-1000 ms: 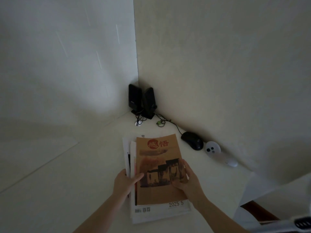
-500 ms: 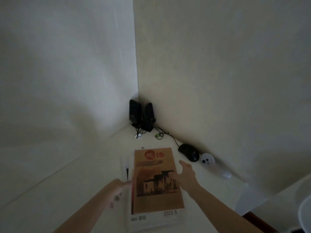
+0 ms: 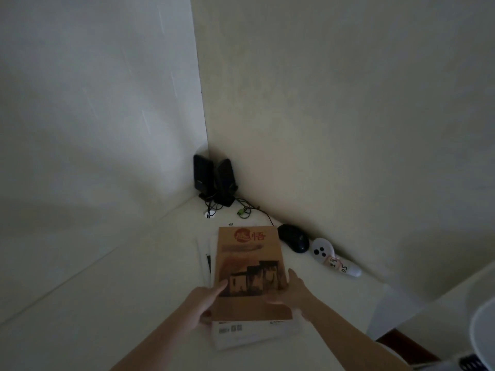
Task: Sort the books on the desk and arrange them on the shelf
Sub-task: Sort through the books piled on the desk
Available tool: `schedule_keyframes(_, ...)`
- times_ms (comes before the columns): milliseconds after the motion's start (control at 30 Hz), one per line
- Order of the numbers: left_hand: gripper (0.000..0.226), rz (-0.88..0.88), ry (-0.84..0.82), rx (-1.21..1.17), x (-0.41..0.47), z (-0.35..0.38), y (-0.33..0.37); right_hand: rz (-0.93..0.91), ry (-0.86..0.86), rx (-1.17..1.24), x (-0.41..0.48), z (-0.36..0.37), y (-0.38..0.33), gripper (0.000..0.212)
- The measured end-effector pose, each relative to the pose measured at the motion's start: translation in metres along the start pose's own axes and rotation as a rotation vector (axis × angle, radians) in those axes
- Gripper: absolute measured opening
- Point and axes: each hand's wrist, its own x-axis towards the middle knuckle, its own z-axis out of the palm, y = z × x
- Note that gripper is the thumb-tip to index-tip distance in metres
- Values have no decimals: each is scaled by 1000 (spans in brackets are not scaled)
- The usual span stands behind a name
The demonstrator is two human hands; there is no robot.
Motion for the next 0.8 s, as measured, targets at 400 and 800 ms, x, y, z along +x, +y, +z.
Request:
schedule_keyframes(400, 109, 152, -27, 62, 5, 9, 5, -81, -64, 185, 13, -18, 23, 180)
schedule_keyframes(800, 90, 582, 62, 255, -112, -48, 116, -354, 2, 385, -67, -89, -98, 98)
